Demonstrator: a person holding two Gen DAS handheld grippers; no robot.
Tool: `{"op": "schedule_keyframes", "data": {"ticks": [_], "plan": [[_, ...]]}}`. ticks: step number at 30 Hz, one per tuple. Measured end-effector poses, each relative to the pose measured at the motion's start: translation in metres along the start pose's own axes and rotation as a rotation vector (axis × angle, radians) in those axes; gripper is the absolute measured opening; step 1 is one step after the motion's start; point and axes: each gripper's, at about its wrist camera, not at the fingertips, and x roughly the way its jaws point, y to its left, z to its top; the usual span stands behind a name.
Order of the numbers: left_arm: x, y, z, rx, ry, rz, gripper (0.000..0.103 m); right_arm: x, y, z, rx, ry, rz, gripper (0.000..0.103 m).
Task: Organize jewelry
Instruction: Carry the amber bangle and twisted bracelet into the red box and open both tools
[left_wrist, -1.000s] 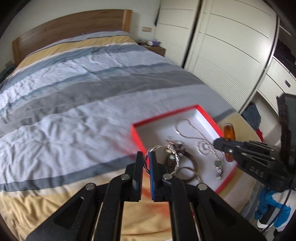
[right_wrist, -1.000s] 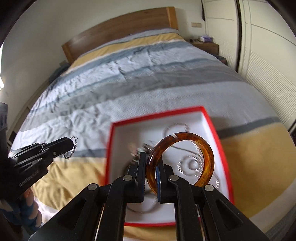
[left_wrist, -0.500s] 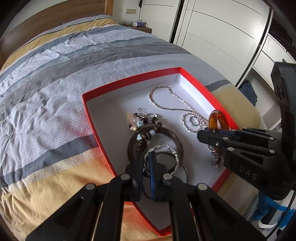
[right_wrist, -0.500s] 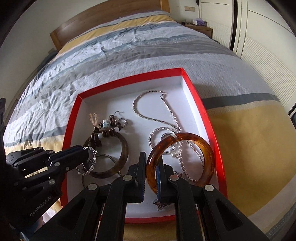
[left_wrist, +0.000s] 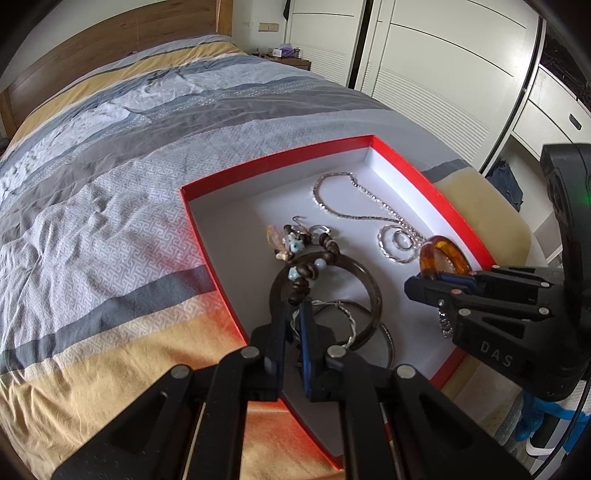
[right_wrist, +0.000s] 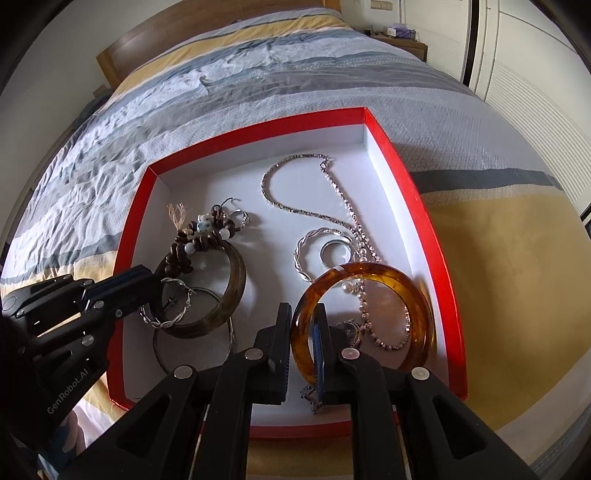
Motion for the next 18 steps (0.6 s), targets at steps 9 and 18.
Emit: {"op": "schedule_keyframes", "data": {"ticks": [9, 18], "plan": [[-0.003, -0.006, -0.003, 0.018, -0.01, -0.008, 0.016, -0.002, -0.002, -0.007, 0.011, 0.003, 0.002, 0.016], [-0.013, -0.008, -0.006, 0.017, -0.023, -0.021, 0.03, -0.014, -0.003, -0.011, 0.016, -0.016, 0.008, 0.026]]}}
